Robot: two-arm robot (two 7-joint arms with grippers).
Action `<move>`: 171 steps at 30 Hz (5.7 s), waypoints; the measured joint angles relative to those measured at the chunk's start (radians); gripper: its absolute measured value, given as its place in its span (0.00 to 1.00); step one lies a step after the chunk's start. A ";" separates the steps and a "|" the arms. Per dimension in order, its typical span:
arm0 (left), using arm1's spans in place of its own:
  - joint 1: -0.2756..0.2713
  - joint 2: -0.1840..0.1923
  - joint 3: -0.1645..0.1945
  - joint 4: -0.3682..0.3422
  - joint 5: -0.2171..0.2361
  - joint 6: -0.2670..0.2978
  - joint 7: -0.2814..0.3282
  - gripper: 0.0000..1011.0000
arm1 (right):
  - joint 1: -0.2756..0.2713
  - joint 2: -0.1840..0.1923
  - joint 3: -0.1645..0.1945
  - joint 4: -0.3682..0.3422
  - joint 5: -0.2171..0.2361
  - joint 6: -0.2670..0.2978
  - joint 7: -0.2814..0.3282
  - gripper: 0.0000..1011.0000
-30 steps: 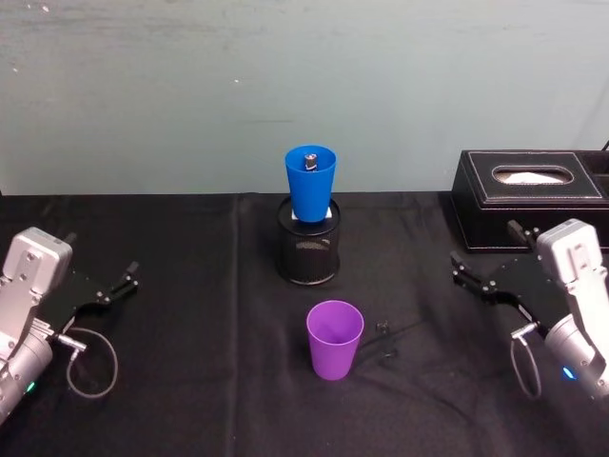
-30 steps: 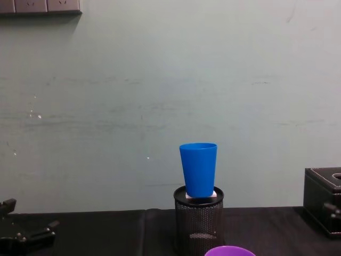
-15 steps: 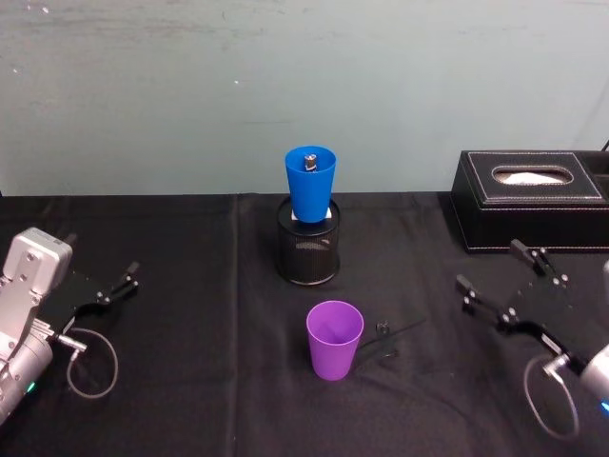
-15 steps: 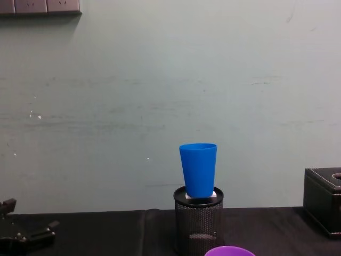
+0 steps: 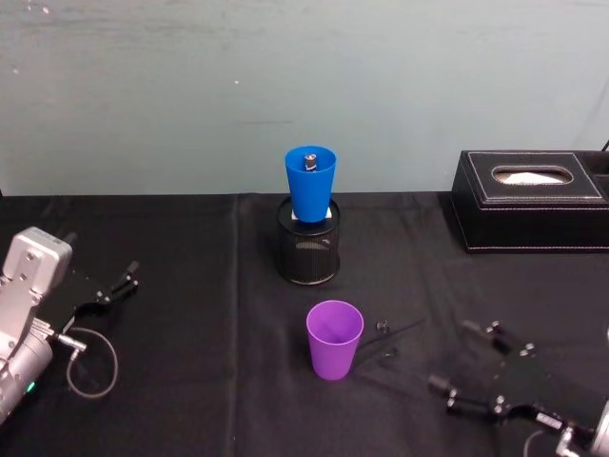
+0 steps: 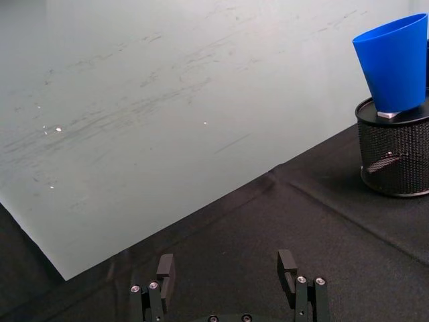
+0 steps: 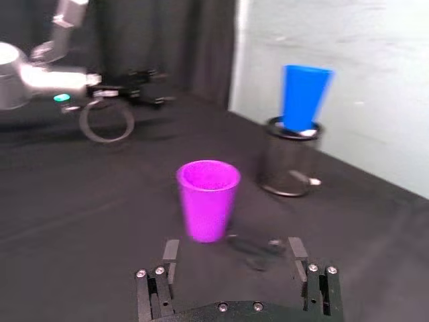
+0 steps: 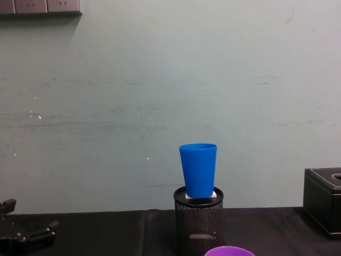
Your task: Pick up one cup with a gripper and tap it against the other cup.
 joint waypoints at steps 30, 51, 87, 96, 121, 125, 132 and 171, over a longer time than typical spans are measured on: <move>0.000 0.000 0.000 0.000 0.000 0.000 0.000 0.99 | 0.221 -0.228 -0.119 0.163 -0.101 0.125 0.115 0.99; 0.000 0.000 0.000 0.000 0.000 0.000 0.000 0.99 | 0.310 -0.312 -0.147 0.296 -0.114 0.109 0.130 0.99; 0.000 0.000 0.000 0.000 0.000 0.000 0.000 0.99 | 0.351 -0.363 -0.157 0.370 -0.114 0.088 0.142 0.80; 0.000 0.000 0.000 0.000 0.000 0.000 0.000 0.99 | 0.351 -0.362 -0.156 0.369 -0.114 0.088 0.142 0.75; 0.000 0.000 0.000 0.000 0.000 0.000 0.000 0.99 | 0.417 -0.307 -0.149 0.170 -0.064 0.240 0.131 0.73; 0.000 0.000 0.000 0.000 0.000 0.000 0.000 0.99 | 0.457 -0.295 -0.152 0.143 -0.051 0.290 0.124 0.73; 0.000 0.000 0.000 0.000 0.000 0.000 0.000 0.99 | 0.498 -0.286 -0.158 0.122 -0.028 0.332 0.123 0.73; 0.000 0.000 0.000 0.000 0.000 0.000 0.000 0.99 | 0.569 -0.247 -0.216 0.097 0.004 0.396 0.119 0.73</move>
